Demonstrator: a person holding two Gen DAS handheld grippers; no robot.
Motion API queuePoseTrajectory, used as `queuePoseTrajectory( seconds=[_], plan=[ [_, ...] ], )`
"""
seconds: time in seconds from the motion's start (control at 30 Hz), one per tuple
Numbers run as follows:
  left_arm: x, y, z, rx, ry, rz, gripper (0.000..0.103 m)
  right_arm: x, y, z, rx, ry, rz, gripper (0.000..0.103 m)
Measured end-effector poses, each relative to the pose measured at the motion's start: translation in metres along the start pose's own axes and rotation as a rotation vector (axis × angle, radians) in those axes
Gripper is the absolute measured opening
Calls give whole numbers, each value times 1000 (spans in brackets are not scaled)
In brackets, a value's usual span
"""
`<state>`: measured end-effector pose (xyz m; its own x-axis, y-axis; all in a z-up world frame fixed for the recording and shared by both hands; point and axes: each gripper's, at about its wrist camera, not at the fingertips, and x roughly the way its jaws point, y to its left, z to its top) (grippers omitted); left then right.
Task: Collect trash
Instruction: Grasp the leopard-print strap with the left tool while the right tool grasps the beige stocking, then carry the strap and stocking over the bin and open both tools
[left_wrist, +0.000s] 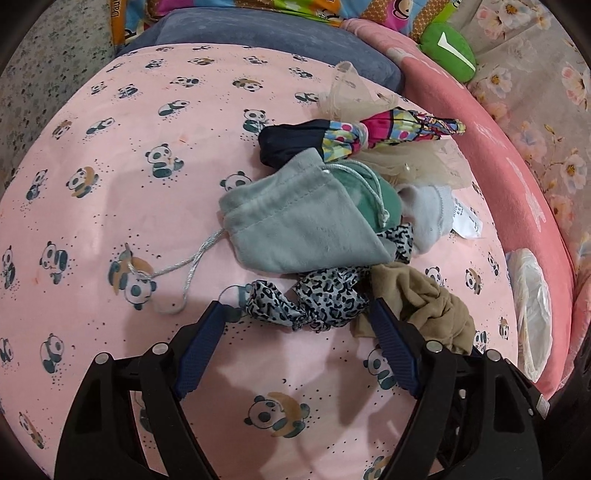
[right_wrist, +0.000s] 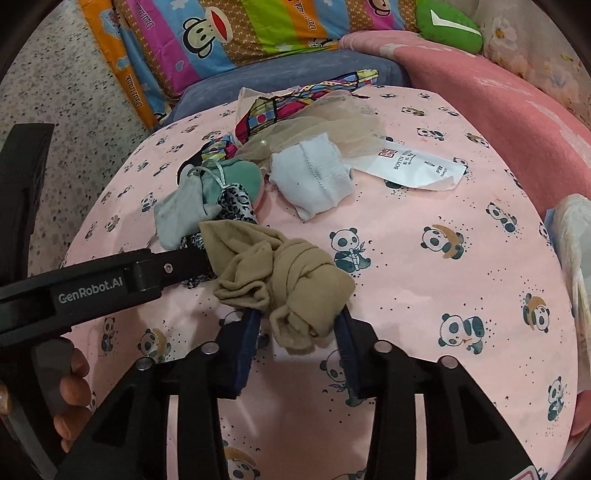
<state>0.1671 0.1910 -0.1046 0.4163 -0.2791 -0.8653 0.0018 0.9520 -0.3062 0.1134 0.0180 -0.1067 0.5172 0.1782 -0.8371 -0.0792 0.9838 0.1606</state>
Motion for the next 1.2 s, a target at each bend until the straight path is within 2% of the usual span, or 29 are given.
queuePoseTrajectory(
  seconds=[0.13, 0.17, 0.2, 0.23, 0.3, 0.4, 0.77, 1.2],
  plan=[
    [3, -8, 0, 24, -3, -1, 65, -15, -14, -1, 33, -24, -8, 26],
    [3, -10, 0, 30, -4, 1, 60, -19, -19, 0, 44, -30, -9, 16],
    [4, -13, 0, 38, -4, 2, 51, -22, -22, 0, 52, -34, -16, 15],
    [5, -16, -1, 49, -1, 1, 47, -25, -26, 0, 60, -34, -16, 15],
    [6, -22, -2, 63, 8, -4, 30, -30, -32, 1, 76, -42, -28, 15],
    [6, -28, -4, 65, 19, -15, 20, -38, -40, 0, 89, -58, -37, 14],
    [-22, -77, -16, 150, -15, -54, 17, -82, -70, 0, 153, -159, -55, 14],
    [-48, -175, -25, 310, -49, -141, 17, -140, -132, -7, 275, -283, -101, 14]
  ],
)
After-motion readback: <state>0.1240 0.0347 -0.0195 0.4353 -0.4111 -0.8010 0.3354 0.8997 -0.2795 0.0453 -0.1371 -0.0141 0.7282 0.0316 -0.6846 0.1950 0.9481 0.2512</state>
